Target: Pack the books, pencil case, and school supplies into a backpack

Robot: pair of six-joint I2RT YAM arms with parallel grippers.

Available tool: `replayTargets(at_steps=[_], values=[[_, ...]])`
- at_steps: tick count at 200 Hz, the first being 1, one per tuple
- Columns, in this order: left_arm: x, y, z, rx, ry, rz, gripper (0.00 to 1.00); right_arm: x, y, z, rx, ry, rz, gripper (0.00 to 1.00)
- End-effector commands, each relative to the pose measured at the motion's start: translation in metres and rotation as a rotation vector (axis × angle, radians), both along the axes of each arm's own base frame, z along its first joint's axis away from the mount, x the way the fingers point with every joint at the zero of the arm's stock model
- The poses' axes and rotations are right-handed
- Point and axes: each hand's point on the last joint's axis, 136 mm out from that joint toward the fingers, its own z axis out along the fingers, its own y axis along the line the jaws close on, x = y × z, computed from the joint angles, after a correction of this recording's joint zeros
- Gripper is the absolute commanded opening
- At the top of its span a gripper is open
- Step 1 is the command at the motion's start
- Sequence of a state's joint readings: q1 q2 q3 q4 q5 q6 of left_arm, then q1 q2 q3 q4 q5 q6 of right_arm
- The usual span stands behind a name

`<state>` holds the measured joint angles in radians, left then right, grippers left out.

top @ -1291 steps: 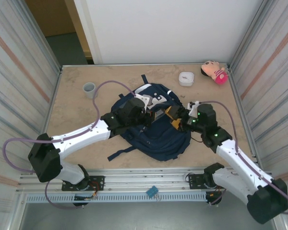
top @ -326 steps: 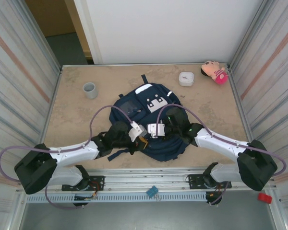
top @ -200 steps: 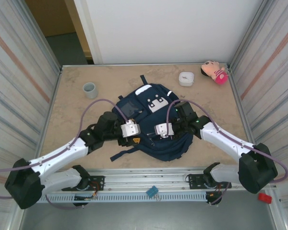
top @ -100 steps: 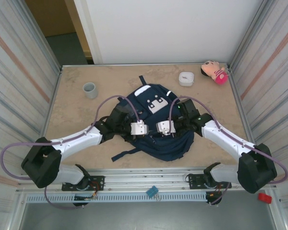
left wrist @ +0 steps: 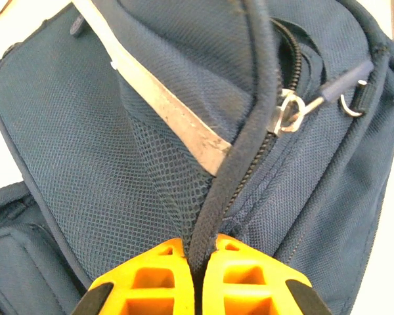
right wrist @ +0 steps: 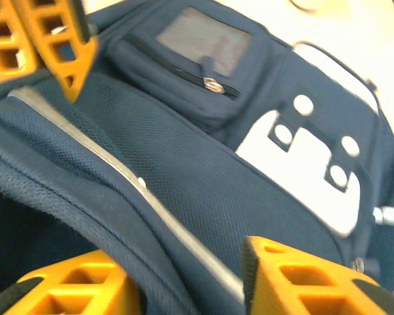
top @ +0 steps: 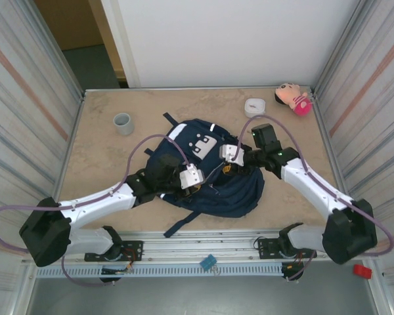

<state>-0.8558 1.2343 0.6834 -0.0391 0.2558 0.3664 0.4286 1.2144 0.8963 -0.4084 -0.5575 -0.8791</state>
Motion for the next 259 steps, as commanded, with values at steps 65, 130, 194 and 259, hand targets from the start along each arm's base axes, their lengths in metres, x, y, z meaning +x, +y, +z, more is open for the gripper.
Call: replayTargets(at_steps=[65,130,194,259], values=[[0.005,-0.014,0.026,-0.119,0.138,0.102,0.00,-0.082,-0.012,0.032,0.203,0.685,-0.833,0.47],[0.004,-0.017,0.033,-0.139,0.152,0.076,0.00,-0.081,0.022,0.010,0.189,0.812,-0.911,0.45],[0.006,-0.017,0.040,-0.158,0.141,0.072,0.00,-0.067,0.034,-0.006,0.064,0.723,-0.879,0.46],[0.013,-0.017,0.046,-0.159,0.120,0.092,0.00,-0.068,0.035,-0.009,0.022,0.705,-0.905,0.28]])
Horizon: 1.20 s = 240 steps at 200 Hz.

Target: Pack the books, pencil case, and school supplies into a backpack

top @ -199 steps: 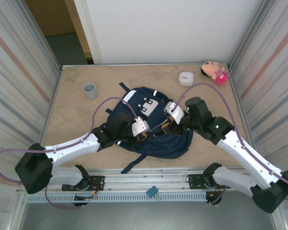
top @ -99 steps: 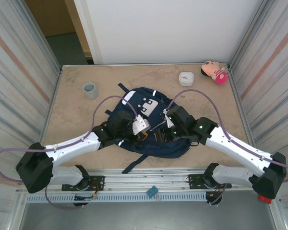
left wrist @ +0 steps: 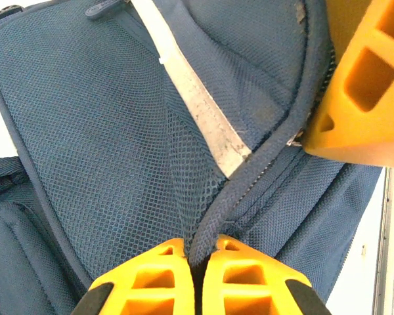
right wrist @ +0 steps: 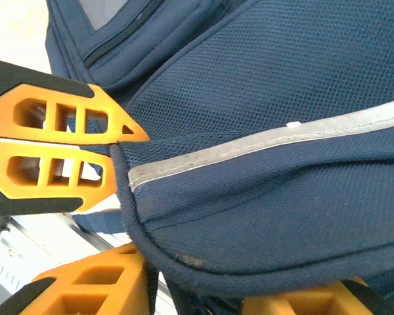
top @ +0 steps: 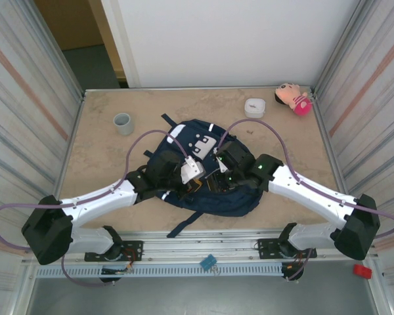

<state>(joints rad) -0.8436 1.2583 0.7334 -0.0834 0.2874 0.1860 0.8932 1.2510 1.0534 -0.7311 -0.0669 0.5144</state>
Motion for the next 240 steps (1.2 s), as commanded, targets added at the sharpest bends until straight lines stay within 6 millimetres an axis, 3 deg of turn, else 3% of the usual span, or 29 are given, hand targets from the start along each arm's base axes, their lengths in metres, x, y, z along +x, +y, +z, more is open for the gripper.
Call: replayTargets(at_steps=[1,16,82,135,181,227,240], values=[[0.011,-0.013,0.041,-0.105,-0.046,0.006,0.00,0.005,0.000,0.008,-0.028,-0.034,-0.021,0.27],[0.011,-0.012,0.040,-0.100,-0.047,0.004,0.00,0.003,-0.004,0.008,-0.045,-0.031,-0.038,0.19],[0.020,0.000,0.024,-0.039,-0.039,0.050,0.00,0.001,-0.037,0.014,-0.144,0.002,-0.132,0.02],[0.020,-0.003,0.029,-0.063,-0.036,0.039,0.00,-0.008,-0.011,0.013,-0.022,0.104,-0.097,0.08],[0.020,-0.008,0.036,-0.085,-0.044,0.022,0.00,-0.006,-0.012,-0.001,-0.067,0.130,-0.126,0.21],[0.020,-0.007,0.037,-0.090,-0.048,0.026,0.00,-0.007,-0.024,-0.013,-0.127,0.121,-0.172,0.17],[0.020,-0.006,0.037,-0.089,-0.050,0.027,0.00,-0.006,-0.029,-0.012,-0.139,0.112,-0.181,0.11]])
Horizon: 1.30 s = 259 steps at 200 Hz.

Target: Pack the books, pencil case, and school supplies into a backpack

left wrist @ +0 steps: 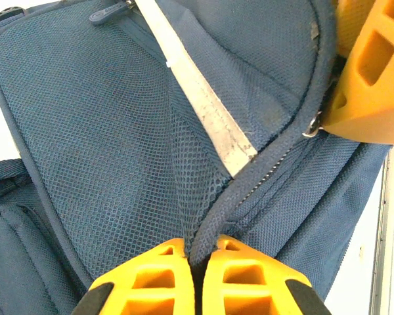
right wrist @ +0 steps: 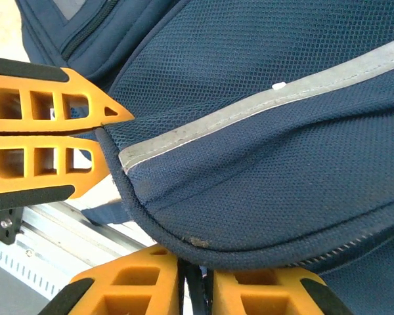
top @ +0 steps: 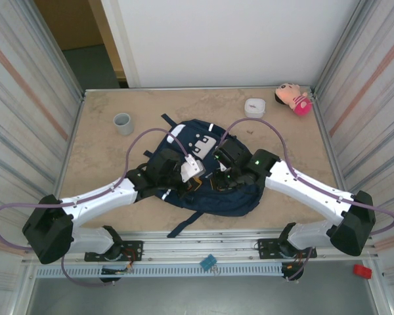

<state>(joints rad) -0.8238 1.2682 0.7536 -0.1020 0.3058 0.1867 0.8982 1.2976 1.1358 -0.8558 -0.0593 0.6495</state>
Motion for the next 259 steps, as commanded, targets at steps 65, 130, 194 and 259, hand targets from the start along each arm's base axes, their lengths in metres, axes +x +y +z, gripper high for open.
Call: replayTargets(at_steps=[65,130,194,259], values=[[0.019,0.013,0.015,-0.016,-0.085,0.073,0.00,0.007,-0.072,0.002,-0.121,-0.008,-0.122,0.01],[0.005,0.003,0.030,-0.077,-0.095,-0.034,0.41,0.002,-0.032,0.011,0.148,0.035,0.013,0.00],[-0.006,-0.043,0.048,-0.096,-0.184,-0.202,0.64,-0.001,-0.028,0.009,0.145,0.058,0.059,0.00],[-0.004,-0.066,0.021,-0.047,-0.173,-0.266,0.60,0.001,-0.030,0.014,0.172,0.058,0.061,0.00]])
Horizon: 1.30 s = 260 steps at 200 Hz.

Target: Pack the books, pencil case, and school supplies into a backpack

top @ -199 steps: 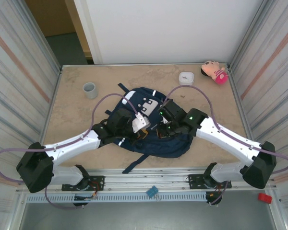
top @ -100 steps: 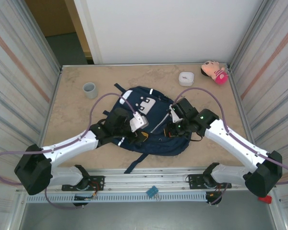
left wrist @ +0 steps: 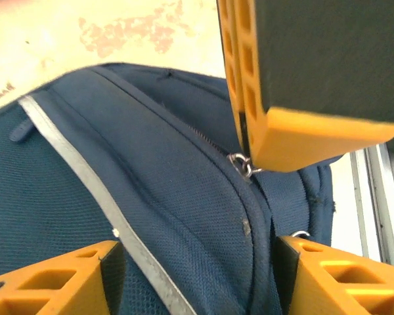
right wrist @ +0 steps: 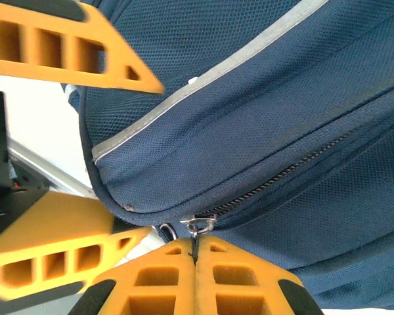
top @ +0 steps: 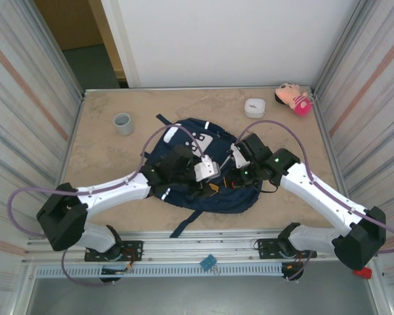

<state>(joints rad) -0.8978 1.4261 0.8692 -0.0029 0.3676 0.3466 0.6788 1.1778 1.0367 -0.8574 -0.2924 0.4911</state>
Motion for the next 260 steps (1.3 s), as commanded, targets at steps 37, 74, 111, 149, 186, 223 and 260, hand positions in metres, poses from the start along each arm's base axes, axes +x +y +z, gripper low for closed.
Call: replayTargets(at_steps=[37,74,111,149,186,223,260], values=[[-0.010,-0.013,0.021,-0.084,-0.017,-0.087,0.03,0.001,-0.002,0.006,0.041,-0.015,0.016,0.00],[-0.012,-0.010,0.042,-0.190,0.021,-0.078,0.00,0.005,0.000,-0.009,0.069,-0.001,0.004,0.10],[-0.010,-0.009,0.050,-0.204,0.016,-0.074,0.00,0.007,0.003,-0.012,0.086,-0.015,0.003,0.26],[-0.007,-0.008,0.051,-0.197,0.008,-0.063,0.00,0.009,-0.003,-0.016,0.047,-0.015,-0.017,0.14],[0.001,0.011,0.029,-0.117,0.003,-0.007,0.00,0.016,-0.028,-0.006,0.004,-0.051,-0.077,0.00],[0.004,0.042,0.010,-0.067,-0.014,0.026,0.04,0.015,-0.034,-0.003,0.013,-0.035,-0.056,0.00],[0.019,0.055,0.023,-0.093,0.088,0.186,0.43,0.011,0.005,0.008,0.122,-0.073,-0.010,0.00]])
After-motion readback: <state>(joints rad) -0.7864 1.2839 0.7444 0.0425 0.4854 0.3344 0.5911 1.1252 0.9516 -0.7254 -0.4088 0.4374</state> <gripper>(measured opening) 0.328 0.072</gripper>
